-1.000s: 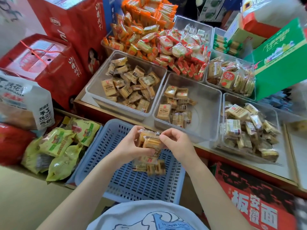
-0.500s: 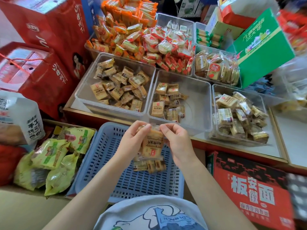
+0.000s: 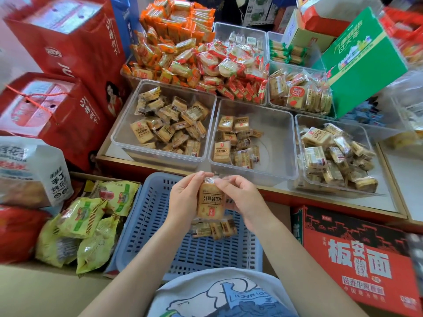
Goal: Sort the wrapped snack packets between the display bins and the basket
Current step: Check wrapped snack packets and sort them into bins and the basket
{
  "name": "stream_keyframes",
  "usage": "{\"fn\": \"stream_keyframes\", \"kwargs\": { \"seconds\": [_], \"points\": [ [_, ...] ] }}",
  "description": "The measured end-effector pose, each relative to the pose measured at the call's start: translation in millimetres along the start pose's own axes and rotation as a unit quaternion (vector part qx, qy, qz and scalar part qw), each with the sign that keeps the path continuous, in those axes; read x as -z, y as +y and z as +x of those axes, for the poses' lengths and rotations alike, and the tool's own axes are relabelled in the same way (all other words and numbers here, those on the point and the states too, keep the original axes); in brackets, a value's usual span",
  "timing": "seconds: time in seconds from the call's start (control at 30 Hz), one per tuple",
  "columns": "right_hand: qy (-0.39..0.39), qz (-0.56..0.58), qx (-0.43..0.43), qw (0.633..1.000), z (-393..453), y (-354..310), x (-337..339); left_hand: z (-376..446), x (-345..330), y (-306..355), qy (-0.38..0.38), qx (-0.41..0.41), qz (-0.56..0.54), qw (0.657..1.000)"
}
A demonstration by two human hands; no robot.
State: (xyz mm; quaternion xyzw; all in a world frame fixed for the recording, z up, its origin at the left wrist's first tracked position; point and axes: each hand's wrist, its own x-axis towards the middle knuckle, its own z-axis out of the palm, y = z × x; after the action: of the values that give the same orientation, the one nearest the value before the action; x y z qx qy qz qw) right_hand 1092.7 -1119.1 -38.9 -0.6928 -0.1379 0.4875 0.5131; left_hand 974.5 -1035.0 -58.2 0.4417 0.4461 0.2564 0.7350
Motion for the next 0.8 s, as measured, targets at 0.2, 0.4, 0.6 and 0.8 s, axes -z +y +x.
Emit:
{"fn": "stream_keyframes", "kwargs": {
  "seconds": [0.2, 0.4, 0.6, 0.8],
  "points": [
    [-0.035, -0.06, 0.006, 0.998, 1.1, 4.6, -1.2, -0.2, 0.6, -4.2, 0.021, 0.006, -0.001, 1.0],
    [-0.084, -0.025, 0.021, 0.996, 5.3, -7.6, 22.6, 2.3, 4.9, -3.4, -0.043, 0.012, 0.009, 0.999],
    [-0.062, -0.06, 0.045, 0.995, 5.3, -6.0, 22.0, 3.8, 6.5, -8.3, -0.057, -0.009, 0.037, 0.998],
    [0.003, -0.11, 0.002, 0.994, 5.9, 1.9, 4.0, -0.2, -1.7, -8.8, -0.069, 0.002, 0.099, 0.993]
  ]
}}
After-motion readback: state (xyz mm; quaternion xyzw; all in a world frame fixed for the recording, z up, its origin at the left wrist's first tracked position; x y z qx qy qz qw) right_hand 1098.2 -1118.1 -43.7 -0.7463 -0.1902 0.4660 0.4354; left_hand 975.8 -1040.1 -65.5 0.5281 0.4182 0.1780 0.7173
